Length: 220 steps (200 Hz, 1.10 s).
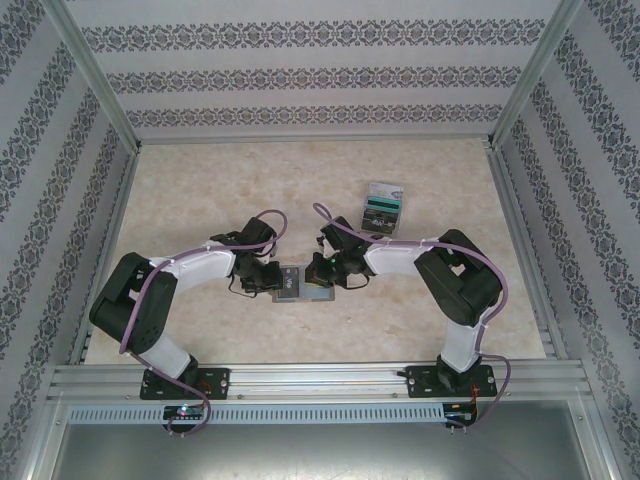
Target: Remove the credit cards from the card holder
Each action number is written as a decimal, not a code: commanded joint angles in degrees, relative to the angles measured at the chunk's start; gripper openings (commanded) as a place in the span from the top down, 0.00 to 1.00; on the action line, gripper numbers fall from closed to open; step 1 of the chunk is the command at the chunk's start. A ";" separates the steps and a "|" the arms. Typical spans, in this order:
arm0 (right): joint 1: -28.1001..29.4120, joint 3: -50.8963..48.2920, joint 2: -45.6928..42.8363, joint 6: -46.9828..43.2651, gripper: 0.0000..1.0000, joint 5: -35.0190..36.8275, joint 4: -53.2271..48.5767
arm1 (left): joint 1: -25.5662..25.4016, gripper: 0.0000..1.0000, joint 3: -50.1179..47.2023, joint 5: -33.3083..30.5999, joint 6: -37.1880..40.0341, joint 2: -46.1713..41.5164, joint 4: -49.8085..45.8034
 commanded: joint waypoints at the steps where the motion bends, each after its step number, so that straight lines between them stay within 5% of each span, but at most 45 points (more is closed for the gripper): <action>1: 0.31 0.52 -0.75 -0.64 0.91 -1.58 1.45 | 0.50 0.85 -0.34 -0.70 -0.41 1.35 -1.20; 220: 3.01 5.16 4.29 -1.80 0.78 1.66 -4.18 | 0.53 0.86 0.05 -0.38 -0.23 1.11 -1.42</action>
